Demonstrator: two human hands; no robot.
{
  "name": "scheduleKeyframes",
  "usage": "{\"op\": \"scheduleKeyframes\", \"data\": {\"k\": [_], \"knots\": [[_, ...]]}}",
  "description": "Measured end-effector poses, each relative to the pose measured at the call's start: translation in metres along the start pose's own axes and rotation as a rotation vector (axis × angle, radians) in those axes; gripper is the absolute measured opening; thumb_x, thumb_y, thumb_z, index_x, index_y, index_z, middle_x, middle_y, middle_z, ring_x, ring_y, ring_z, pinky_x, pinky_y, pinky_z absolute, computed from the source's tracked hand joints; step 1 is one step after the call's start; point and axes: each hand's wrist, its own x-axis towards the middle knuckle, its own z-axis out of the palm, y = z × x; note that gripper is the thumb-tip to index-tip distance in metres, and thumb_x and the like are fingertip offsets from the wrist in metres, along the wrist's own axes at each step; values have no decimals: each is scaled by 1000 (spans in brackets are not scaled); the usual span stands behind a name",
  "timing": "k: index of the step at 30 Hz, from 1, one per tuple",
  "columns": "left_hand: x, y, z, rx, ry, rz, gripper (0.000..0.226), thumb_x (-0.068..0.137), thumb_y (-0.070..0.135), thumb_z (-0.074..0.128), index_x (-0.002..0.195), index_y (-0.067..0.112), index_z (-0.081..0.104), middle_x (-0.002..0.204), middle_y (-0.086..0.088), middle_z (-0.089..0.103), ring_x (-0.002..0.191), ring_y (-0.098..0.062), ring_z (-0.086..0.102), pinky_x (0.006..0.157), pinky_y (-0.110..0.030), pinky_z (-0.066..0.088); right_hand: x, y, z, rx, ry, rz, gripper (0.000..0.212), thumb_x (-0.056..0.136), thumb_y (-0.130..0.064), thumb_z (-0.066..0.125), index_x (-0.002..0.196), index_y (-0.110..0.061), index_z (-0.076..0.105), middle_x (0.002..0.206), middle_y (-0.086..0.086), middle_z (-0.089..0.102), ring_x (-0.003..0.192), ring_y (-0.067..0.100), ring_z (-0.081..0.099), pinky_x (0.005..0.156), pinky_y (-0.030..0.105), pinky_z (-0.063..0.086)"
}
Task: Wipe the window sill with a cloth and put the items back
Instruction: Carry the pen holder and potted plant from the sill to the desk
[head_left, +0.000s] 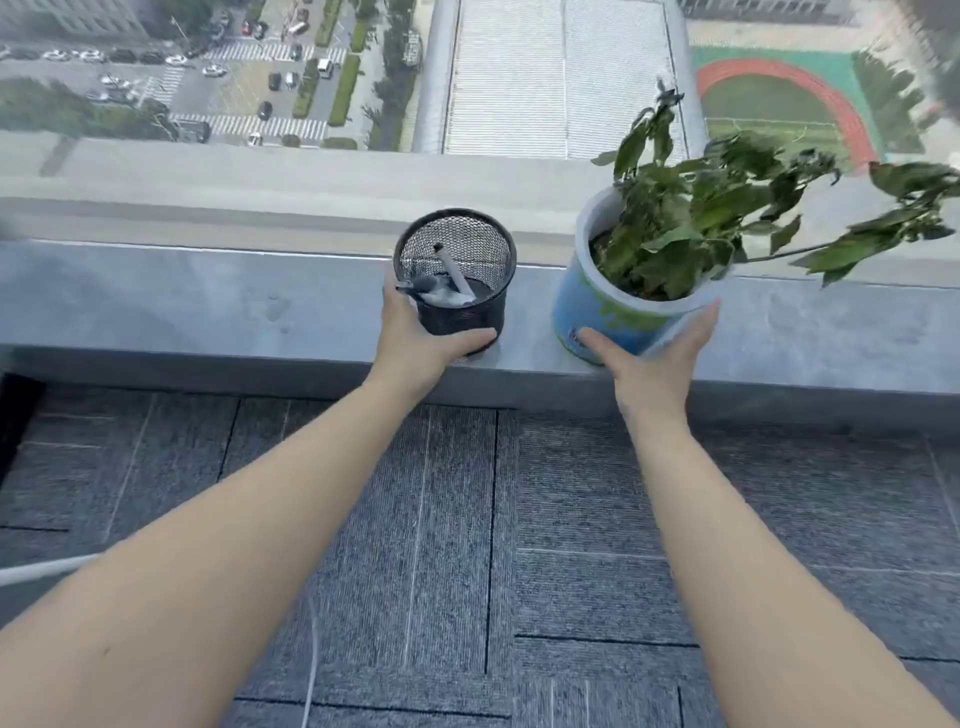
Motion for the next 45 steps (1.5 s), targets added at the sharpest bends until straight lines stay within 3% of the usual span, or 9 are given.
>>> {"op": "scheduleKeyframes", "data": {"k": [4, 9, 14, 18, 23, 27, 35, 40, 45], "knots": [[13, -7, 4, -44, 37, 61, 97, 35, 31, 83, 117, -1, 42, 121, -18, 59, 112, -25, 60, 101, -47, 47, 17, 9, 0, -10, -27, -130, 116, 59, -10, 84, 145, -14, 6, 147, 7, 33, 134, 17, 38, 112, 35, 36], [15, -8, 7, -23, 93, 103, 90, 38, 33, 82, 115, 1, 47, 118, -15, 63, 108, -23, 62, 98, -47, 48, 22, 10, -2, -44, 24, -183, 84, 58, -10, 85, 119, -20, 28, 124, 1, 46, 116, 14, 49, 92, 17, 47], [21, -9, 3, 89, 91, 136, 85, 36, 41, 83, 107, 3, 58, 109, -10, 68, 101, -18, 66, 94, -45, 51, 25, 12, 1, -84, 62, -228, 85, 55, -12, 87, 119, -6, 33, 122, 4, 48, 112, 13, 51, 89, 15, 49], [7, 1, 5, 126, 84, 191, 52, 39, 40, 77, 85, 22, 63, 96, -3, 69, 96, -17, 66, 95, -42, 51, 23, 11, 3, -66, 80, -257, 96, 50, -19, 88, 128, -5, 35, 128, 7, 49, 120, 16, 50, 101, 31, 46], [-8, 14, 1, 113, 111, 232, 54, 40, 41, 76, 88, 21, 60, 95, -3, 68, 98, -19, 65, 96, -42, 50, 11, 10, 4, -46, 74, -277, 86, 51, -14, 88, 120, -4, 37, 124, 13, 49, 117, 20, 52, 97, 38, 50], [-24, 35, -12, 99, 139, 219, 78, 40, 42, 78, 106, 6, 56, 107, -9, 68, 102, -19, 64, 97, -42, 49, -8, -12, 2, -46, 46, -297, 85, 49, -11, 88, 115, -4, 35, 123, 11, 47, 115, 18, 51, 97, 33, 50], [-111, 143, -63, 56, 159, 180, 83, 37, 44, 77, 108, 12, 47, 109, -4, 63, 106, -18, 60, 100, -38, 46, -88, -135, -20, -72, -30, -278, 88, 53, -7, 87, 122, -4, 34, 112, -5, 47, 105, 7, 51, 87, 12, 49], [-181, 244, -103, 1, 196, 215, 63, 37, 43, 75, 90, 36, 41, 96, 14, 57, 101, -13, 57, 100, -36, 45, -148, -248, -38, -59, -114, -311, 82, 54, -3, 86, 116, -13, 33, 102, -24, 41, 89, -28, 47, 73, -1, 44], [-252, 342, -146, -7, 231, 232, 78, 36, 46, 75, 102, 19, 42, 104, -1, 60, 103, -17, 59, 99, -36, 47, -210, -363, -57, -39, -159, -370, 81, 53, 1, 85, 113, -14, 33, 101, -22, 42, 88, -28, 47, 75, 1, 45]]}}
